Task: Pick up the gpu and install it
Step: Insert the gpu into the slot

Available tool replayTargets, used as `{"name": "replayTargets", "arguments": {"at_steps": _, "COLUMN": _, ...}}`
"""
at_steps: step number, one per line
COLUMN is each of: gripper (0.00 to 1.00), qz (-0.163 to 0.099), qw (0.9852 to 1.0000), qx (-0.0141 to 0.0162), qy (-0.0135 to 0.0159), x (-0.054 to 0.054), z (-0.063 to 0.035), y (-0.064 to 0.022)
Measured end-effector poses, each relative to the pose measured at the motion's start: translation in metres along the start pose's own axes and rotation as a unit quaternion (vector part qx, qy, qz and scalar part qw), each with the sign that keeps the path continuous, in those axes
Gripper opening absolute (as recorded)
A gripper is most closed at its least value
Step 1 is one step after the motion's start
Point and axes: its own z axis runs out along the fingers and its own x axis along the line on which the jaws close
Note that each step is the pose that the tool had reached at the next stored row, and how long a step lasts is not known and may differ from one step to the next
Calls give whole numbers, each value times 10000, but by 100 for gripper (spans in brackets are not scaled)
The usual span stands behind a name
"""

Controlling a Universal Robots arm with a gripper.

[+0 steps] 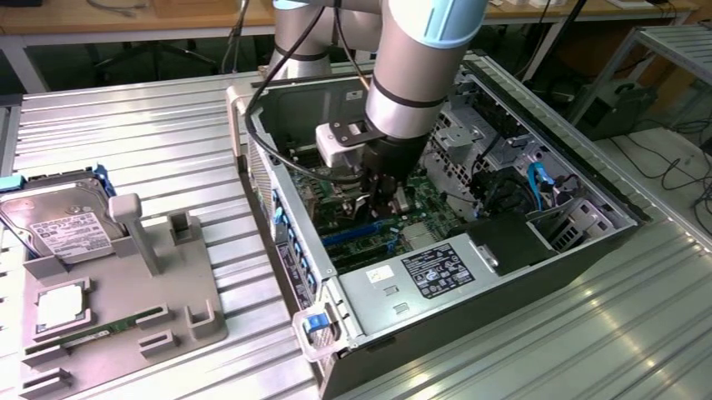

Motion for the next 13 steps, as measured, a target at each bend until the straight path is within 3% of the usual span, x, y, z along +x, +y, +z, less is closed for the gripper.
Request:
{"name": "replayTargets", "arguments": {"at_steps": 9, "gripper": 28, "qz": 0, "qw": 10000, "qx": 0, "qy": 0, "x": 34, "z": 50, "y": 40}}
{"name": "replayTargets", "arguments": {"at_steps": 13, "gripper": 28, "qz": 2, "qw": 10000, "qx": -23, "qy": 1, "x": 35, "z": 63, "y": 41}}
